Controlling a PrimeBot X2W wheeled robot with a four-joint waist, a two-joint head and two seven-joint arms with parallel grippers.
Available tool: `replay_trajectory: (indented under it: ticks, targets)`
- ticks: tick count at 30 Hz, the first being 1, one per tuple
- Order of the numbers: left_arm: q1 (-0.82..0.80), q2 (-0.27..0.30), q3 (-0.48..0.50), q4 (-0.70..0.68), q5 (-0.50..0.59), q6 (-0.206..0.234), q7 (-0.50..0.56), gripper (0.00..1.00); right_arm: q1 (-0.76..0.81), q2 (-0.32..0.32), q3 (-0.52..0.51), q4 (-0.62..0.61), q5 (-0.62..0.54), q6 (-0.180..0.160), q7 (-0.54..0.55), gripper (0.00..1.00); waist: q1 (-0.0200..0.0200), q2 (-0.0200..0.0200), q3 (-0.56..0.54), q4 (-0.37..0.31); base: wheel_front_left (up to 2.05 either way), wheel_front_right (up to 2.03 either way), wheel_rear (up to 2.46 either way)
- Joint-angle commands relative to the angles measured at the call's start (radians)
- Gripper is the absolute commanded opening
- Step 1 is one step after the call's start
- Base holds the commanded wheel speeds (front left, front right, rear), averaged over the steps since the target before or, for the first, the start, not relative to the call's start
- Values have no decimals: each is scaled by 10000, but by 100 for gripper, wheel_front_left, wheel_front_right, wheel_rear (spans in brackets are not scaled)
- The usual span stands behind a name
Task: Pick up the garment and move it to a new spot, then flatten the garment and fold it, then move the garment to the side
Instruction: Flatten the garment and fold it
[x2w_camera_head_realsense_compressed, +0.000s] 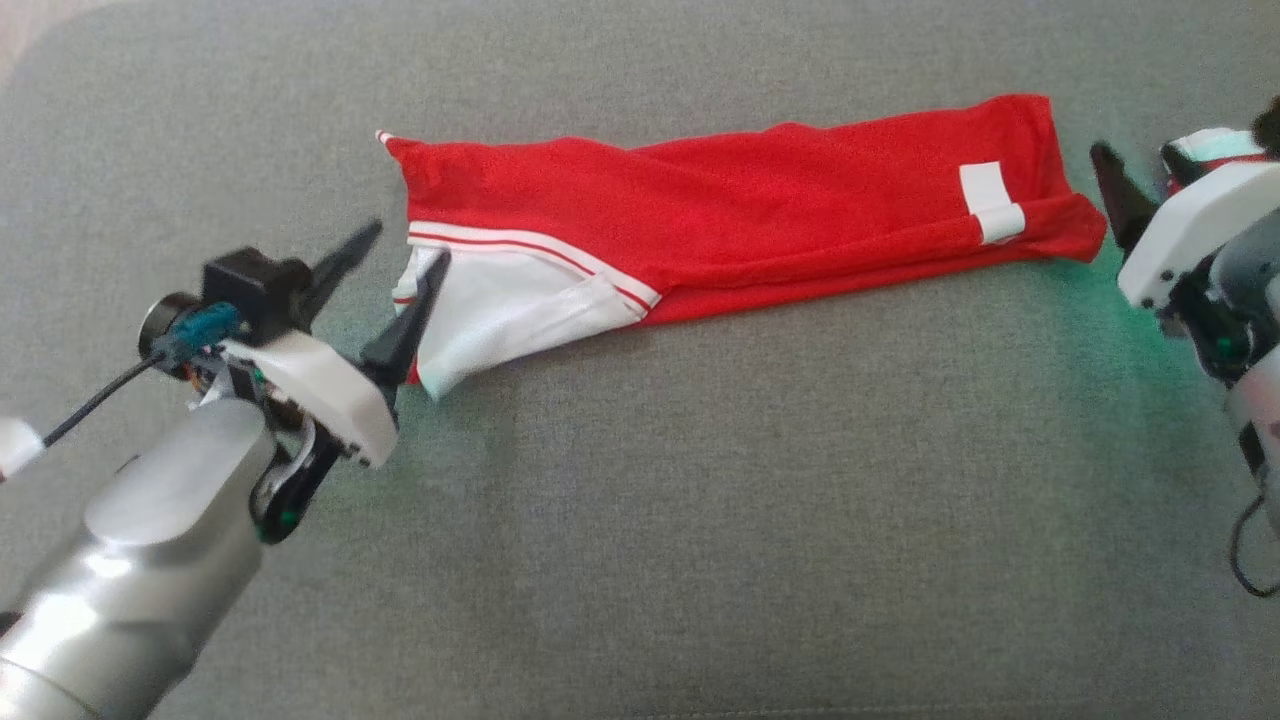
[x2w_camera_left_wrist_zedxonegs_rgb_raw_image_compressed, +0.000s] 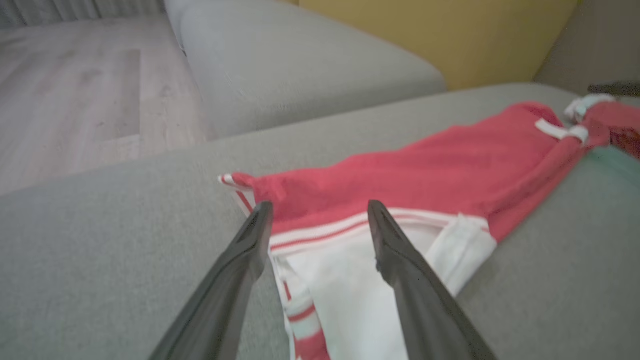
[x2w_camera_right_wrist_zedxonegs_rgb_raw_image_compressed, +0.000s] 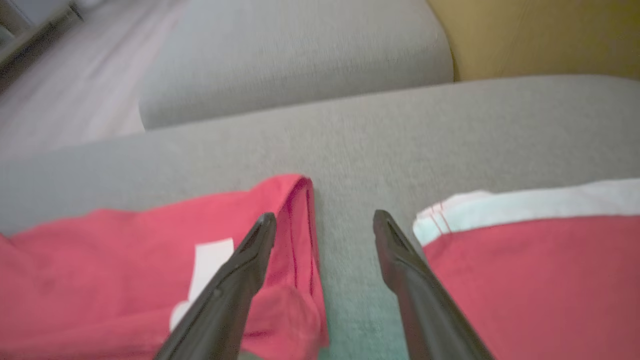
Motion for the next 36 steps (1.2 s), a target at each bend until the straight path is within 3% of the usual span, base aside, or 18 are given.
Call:
replay_trajectory:
  ticks: [1, 8, 14, 17, 21, 22, 24, 30, 36]
  targets:
    - [-297, 66, 881, -121, -346, 253, -674, 100, -175, 128, -375, -306, 529, -9, -565, 100, 0, 0, -215, -4, 0, 0, 0]
    - [-230, -402, 2183, -543, -471, 1034, -1417, 100, -145, 555, -803, -1317, 942, -9, -2502, 100, 0, 0, -773, -51, 0, 0, 0]
    - [1090, -1220, 5560, -2807, 914, 2146, -1449, 100, 506, 1072, -1068, -2298, 21, -9, -3913, 100, 0, 0, -1321, -111, 0, 0, 0]
    - [2384, -1844, 6816, -3775, 1875, 2317, -1450, 100, 1164, 1512, -1881, -3056, -1149, -9, -3985, 100, 0, 0, -1548, -127, 0, 0, 0]
    - [3971, -2473, 7627, -4023, 2678, 2165, -1451, 100, 2909, 2673, -3468, -4659, -2769, -9, -3991, 100, 0, 0, -1798, -150, 0, 0, 0]
    - [4617, -2702, 7838, -3953, 3026, 2010, -1451, 100, 3854, 3250, -3961, -5355, -3493, -9, -3992, 100, 0, 0, -1861, -165, 0, 0, 0]
    - [5181, -2898, 7964, -3816, 3368, 1841, -1451, 100, 4700, 3593, -4216, -5789, -4047, -9, -3993, 100, 0, 0, -1902, -185, 0, 0, 0]
    - [6234, -3521, 8466, -3449, 4169, 1426, -1452, 100, 6188, 3837, -4085, -6350, -4346, -9, -3994, 100, 0, 0, -1893, -199, 0, 0, 0]
    - [6174, -3920, 8925, -3322, 4754, 950, -1452, 100, 6155, 3843, -4125, -6558, -4275, -9, -3994, 100, 0, 0, -1620, -118, 0, 0, 0]
